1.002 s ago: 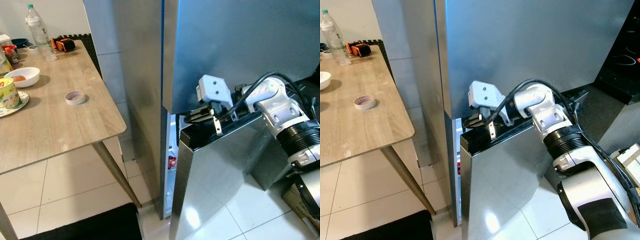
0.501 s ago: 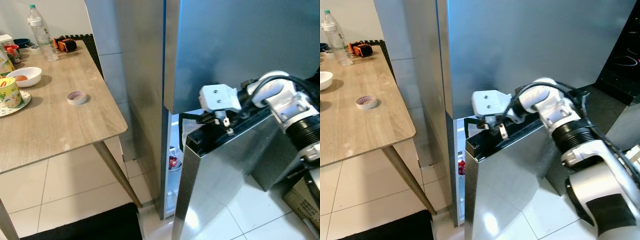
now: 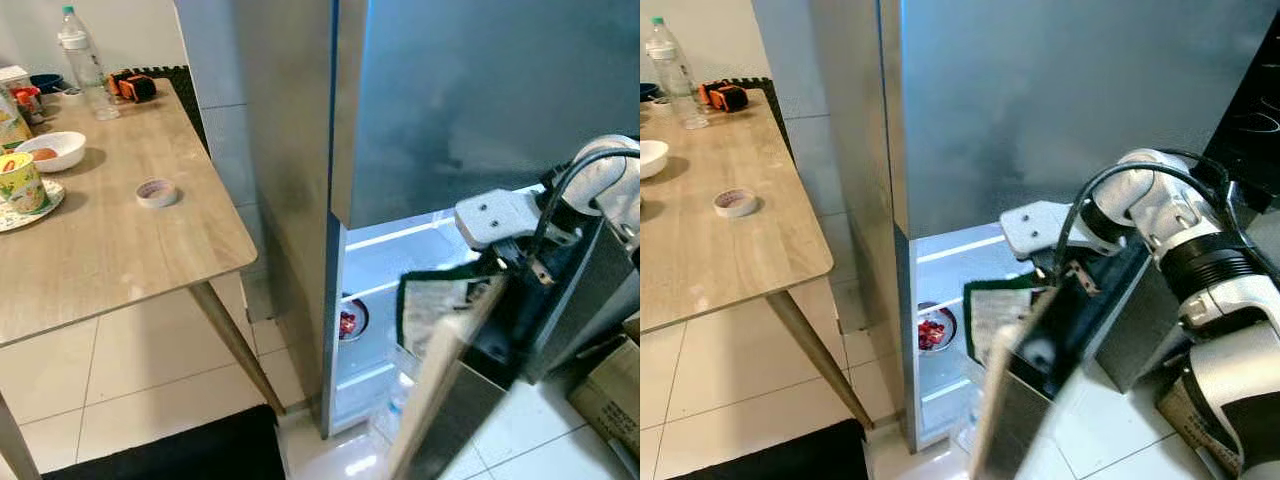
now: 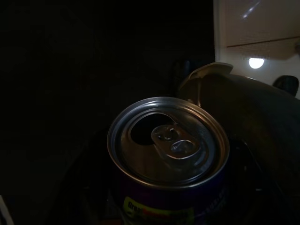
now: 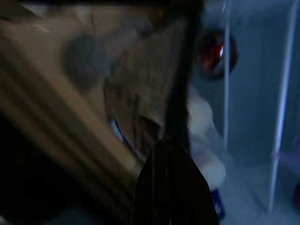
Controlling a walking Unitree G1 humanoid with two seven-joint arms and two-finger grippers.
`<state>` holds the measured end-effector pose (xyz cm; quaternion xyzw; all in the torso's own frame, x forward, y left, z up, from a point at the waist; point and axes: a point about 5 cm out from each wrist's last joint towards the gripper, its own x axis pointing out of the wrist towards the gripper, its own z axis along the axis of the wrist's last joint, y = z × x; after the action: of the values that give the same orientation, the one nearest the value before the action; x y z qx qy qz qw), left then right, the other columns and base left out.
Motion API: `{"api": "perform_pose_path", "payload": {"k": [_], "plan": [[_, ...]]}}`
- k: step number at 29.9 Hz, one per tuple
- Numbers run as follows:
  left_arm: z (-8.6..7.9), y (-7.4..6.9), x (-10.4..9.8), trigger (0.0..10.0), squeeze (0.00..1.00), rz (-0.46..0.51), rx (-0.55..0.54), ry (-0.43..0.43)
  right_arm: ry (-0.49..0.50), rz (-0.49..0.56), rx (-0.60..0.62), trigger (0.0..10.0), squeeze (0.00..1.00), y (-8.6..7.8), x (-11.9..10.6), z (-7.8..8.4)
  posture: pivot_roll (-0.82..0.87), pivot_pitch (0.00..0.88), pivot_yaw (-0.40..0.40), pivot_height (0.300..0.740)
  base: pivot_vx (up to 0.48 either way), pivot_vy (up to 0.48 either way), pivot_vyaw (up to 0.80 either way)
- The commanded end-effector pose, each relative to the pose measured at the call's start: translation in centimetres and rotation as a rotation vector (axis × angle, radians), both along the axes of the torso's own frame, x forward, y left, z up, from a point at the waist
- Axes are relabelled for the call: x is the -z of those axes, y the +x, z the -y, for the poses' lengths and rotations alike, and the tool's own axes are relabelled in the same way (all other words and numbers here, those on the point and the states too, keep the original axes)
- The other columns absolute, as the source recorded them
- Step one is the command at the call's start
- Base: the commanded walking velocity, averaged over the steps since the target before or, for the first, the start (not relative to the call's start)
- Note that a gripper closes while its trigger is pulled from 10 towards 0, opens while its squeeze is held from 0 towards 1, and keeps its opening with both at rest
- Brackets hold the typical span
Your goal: Restocking fridge
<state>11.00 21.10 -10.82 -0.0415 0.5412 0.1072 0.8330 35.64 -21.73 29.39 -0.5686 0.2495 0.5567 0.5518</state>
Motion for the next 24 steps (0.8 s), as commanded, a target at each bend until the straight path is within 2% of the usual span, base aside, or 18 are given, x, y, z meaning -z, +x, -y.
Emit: {"api": "perform_pose_path", "payload": {"k": [1,17,19,20,24], "plan": [[0.7,-0.6,0.3,10.0,0.00,-0.023,0.004,-0.017,-0.056,0.008,0.039,10.0,0.00,0.0,0.0,1.0,-0.12,0.039,-0.044,0.740,0.000,0.000,0.00],[0.6,-0.7,0.3,10.0,0.00,-0.025,0.006,-0.012,-0.121,0.052,0.204,10.0,0.00,-0.5,-0.9,5.0,-0.13,0.040,-0.042,0.740,0.000,0.000,0.00],[0.6,-0.6,0.3,10.0,0.00,-0.024,0.006,-0.012,-0.142,0.065,0.234,10.0,0.00,-0.5,-0.9,5.6,-0.13,0.039,-0.040,0.740,0.000,0.000,0.00],[0.6,-0.5,0.2,10.0,0.00,-0.022,0.006,-0.012,-0.165,0.080,0.282,10.0,0.00,-0.6,-0.8,6.6,-0.13,0.040,-0.041,0.740,0.000,0.000,0.00],[0.6,-0.4,0.2,10.0,0.00,-0.020,0.006,-0.014,-0.184,0.092,0.336,10.0,0.00,-0.8,-0.3,7.7,-0.13,0.040,-0.041,0.740,0.000,0.000,0.00]]}}
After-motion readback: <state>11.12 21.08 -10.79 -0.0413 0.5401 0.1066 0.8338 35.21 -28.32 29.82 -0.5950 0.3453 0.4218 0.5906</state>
